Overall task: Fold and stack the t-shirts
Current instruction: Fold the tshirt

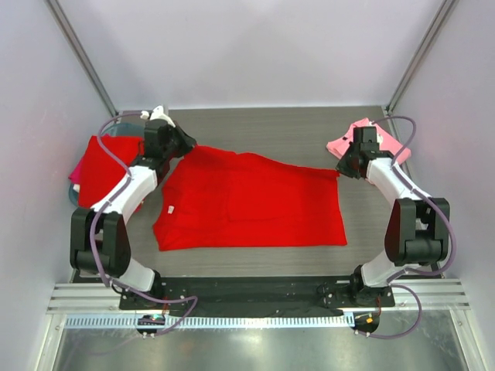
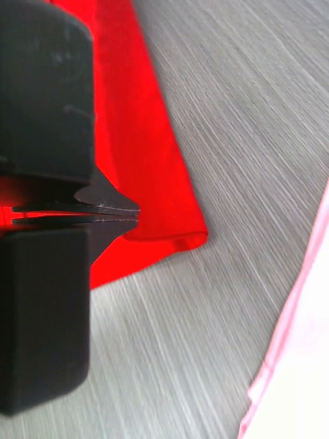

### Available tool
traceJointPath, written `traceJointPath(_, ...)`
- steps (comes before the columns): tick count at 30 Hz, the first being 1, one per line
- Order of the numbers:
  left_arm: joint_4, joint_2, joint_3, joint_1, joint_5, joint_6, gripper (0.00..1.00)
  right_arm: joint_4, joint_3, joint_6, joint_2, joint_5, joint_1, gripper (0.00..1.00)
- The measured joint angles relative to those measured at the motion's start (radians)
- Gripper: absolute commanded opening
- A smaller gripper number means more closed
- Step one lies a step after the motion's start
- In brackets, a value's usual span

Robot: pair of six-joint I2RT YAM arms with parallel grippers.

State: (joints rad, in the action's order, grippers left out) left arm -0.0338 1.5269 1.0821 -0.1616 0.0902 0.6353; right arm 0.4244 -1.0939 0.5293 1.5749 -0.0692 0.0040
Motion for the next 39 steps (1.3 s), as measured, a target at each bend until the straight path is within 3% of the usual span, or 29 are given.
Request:
traceJointPath(14,0.183,-0.252,-0.105,-0.087,-0.199,-0.033,0.0,-0.005,0.056,-0.001,-0.051,0.014,-0.037,0.01)
traceJointPath(39,0.394,-0.554,-0.361,-0.116,-0.274,-0.031,0.0,-0.026,0.27,0.009,-0.202,0.016,-0.039,0.01)
